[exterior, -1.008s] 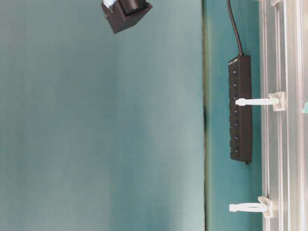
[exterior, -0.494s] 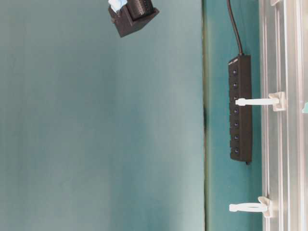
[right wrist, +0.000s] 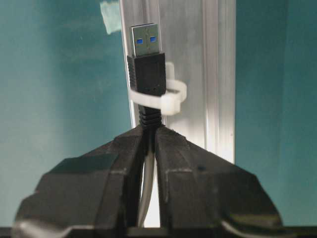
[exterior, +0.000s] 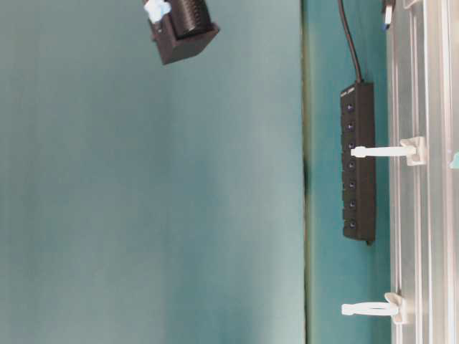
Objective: Pass the USB cable through three rings with both arms.
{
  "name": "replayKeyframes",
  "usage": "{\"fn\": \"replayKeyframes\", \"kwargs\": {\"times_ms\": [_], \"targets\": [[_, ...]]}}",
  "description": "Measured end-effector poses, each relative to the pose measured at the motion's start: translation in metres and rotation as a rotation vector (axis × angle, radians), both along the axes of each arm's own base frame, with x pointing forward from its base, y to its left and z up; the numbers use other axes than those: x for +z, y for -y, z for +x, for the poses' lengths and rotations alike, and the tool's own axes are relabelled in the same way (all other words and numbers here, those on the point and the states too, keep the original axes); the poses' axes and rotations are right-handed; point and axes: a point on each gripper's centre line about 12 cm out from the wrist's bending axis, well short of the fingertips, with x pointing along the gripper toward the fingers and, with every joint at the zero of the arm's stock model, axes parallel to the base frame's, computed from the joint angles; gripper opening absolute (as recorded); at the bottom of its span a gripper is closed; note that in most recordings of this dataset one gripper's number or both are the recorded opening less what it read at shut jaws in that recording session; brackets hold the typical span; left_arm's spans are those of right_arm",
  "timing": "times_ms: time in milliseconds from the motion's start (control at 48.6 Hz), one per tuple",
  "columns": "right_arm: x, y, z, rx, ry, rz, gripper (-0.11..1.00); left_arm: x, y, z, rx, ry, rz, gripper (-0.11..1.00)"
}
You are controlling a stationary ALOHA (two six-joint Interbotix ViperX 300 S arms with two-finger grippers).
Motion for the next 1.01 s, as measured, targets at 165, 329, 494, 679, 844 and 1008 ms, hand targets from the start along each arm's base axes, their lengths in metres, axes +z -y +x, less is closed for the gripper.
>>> {"fn": "replayKeyframes", "kwargs": {"times_ms": [165,329,494,679,844,1008], "targets": [[0.0,0.0,0.001,-0.005,0.011,0.003,-0.06,-0.001,-0.002,0.008,0.008,0.008,-0.018,0.02],[0.0,-0.001,0.003,-0.006,0.046,0.013,-0.06,-0.007,-0.011,0.024,0.045,-0.023,-0.06,0.02],[-0.001,-0.001,-0.001,-0.025,0.102,0.033,-0.06,-0.018,-0.015,0.047,0.057,-0.076,-0.092,0.02],[-0.002,0.002,-0.014,-0.064,0.161,0.06,-0.06,-0.028,-0.017,0.077,0.058,-0.121,-0.096,0.29],[-0.003,0.001,-0.021,-0.056,0.224,0.077,-0.06,-0.039,-0.019,0.102,0.06,-0.173,-0.1,0.79],[-0.001,0.002,-0.024,-0.06,0.26,0.085,-0.06,-0.051,-0.027,0.139,0.076,-0.235,-0.105,0.85]]}}
